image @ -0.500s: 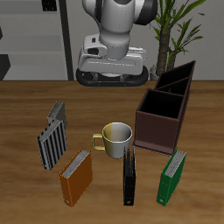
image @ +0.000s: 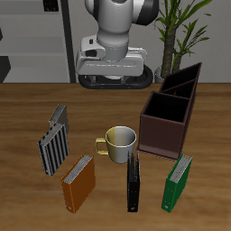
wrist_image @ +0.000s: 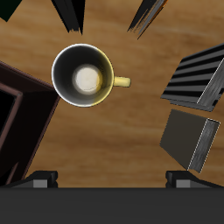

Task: Place the striped book into the left desk caddy's left compartment

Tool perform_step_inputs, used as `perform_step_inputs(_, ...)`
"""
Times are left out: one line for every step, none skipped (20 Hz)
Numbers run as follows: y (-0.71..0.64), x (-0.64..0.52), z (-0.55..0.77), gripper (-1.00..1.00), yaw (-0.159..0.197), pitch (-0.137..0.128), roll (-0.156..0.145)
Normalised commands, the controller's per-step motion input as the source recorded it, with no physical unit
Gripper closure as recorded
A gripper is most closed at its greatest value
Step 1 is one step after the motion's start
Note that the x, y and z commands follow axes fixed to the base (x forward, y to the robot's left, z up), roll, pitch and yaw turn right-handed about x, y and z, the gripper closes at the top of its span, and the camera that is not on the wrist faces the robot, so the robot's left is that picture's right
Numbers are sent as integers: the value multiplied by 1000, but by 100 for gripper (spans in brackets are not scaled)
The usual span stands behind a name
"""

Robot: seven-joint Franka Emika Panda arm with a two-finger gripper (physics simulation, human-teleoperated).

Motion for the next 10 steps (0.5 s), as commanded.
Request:
perform_step_inputs(0,0,0,-100,0,0,0)
perform_step_inputs(-779,464,61,-100,-26,65,-81)
perform_step_inputs(0,0,0,-100,0,0,0)
perform_step_inputs(-839,473,200,-100,96,-27,42)
perform_step_inputs(-610,99,251,-100,-162,-121,32)
perform_step_inputs(-190,301,35,-100,-11,-77,152)
perform_step_inputs(-901,-7,202,-100,-130,-104,-15)
perform_step_inputs(-265,447,-123,-100,288,12,17)
perform_step_inputs(-618,175,24,-100,-169,-24,56)
perform_step_inputs(-529,208,60,-100,-55,-76,44)
